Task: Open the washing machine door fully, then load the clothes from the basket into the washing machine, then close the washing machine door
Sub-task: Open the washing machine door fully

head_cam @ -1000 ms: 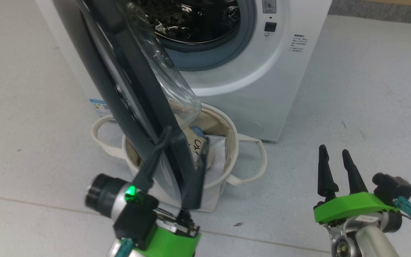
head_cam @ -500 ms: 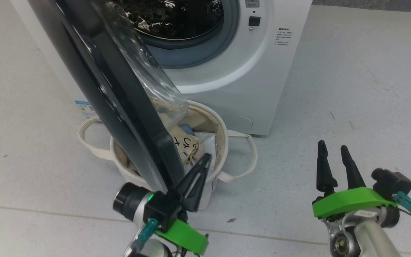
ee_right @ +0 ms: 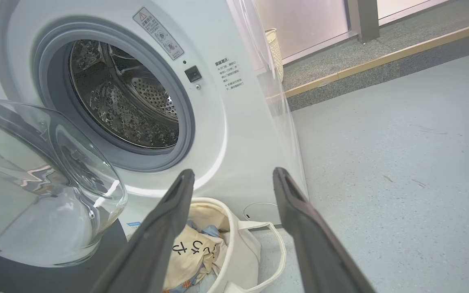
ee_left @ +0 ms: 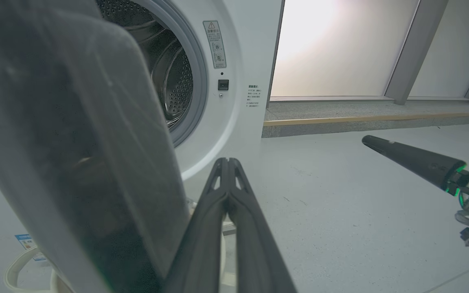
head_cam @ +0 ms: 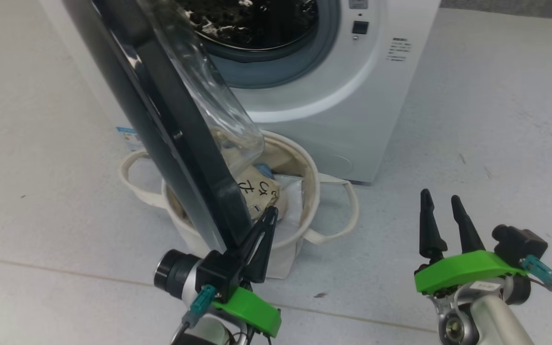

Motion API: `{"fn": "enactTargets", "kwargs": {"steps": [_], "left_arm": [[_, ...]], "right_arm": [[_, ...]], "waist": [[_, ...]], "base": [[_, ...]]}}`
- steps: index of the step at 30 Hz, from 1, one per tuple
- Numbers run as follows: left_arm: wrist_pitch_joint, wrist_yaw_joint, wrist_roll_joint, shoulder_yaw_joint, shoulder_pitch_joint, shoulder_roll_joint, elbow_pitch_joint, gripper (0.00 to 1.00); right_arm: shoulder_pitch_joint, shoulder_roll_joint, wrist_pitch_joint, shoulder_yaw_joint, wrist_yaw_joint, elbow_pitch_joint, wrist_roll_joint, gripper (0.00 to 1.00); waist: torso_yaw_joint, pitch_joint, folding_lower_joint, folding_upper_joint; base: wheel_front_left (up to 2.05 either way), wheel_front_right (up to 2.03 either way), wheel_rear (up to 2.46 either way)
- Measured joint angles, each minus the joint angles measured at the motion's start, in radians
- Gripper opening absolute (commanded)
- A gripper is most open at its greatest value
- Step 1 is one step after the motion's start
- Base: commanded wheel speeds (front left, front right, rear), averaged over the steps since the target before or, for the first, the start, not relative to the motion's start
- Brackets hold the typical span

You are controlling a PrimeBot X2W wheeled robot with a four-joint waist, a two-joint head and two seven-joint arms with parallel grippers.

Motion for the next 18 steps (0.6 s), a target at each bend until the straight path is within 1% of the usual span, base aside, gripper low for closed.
{"fn": "enactTargets", "kwargs": {"steps": [5, 6, 10, 15, 16, 18], "left_arm": [[0.0, 0.001, -0.006, -0.011, 0.007, -0.001, -0.003, 0.0], [0.0, 0.001, -0.006, -0.011, 0.007, -0.001, -0.003, 0.0], [0.0, 0.014, -0.009, -0.015, 0.02, 0.002, -0.005, 0.0], [0.0, 0.037, -0.046, -0.012, 0.042, 0.002, -0.007, 0.0], [0.0, 0.05, -0.054, -0.001, 0.05, 0.002, -0.007, 0.0], [0.0, 0.064, -0.061, 0.017, 0.057, 0.004, -0.007, 0.0]], "right_arm": [[-0.001, 0.0, 0.0, 0.01, 0.0, 0.01, -0.007, 1.0], [-0.001, 0.0, 0.0, 0.01, 0.0, 0.01, -0.007, 1.0], [0.0, 0.0, 0.0, 0.015, 0.0, 0.022, -0.007, 1.0], [0.0, 0.0, 0.0, 0.028, 0.0, 0.036, -0.007, 1.0], [0.0, 0.0, 0.0, 0.035, 0.0, 0.041, -0.006, 1.0], [0.0, 0.0, 0.0, 0.044, 0.0, 0.041, 0.002, 1.0]], "waist": [[0.052, -0.002, 0.0, 0.0], [0.052, -0.002, 0.0, 0.0], [0.107, -0.01, 0.0, 0.0], [0.181, -0.022, 0.0, 0.0], [0.209, -0.027, 0.0, 0.0], [0.234, -0.031, 0.0, 0.0]], "base": [[0.0, 0.0, 0.0], [0.0, 0.0, 0.0], [0.0, 0.0, 0.0], [0.0, 0.0, 0.0], [0.0, 0.0, 0.0], [0.0, 0.0, 0.0]]}}
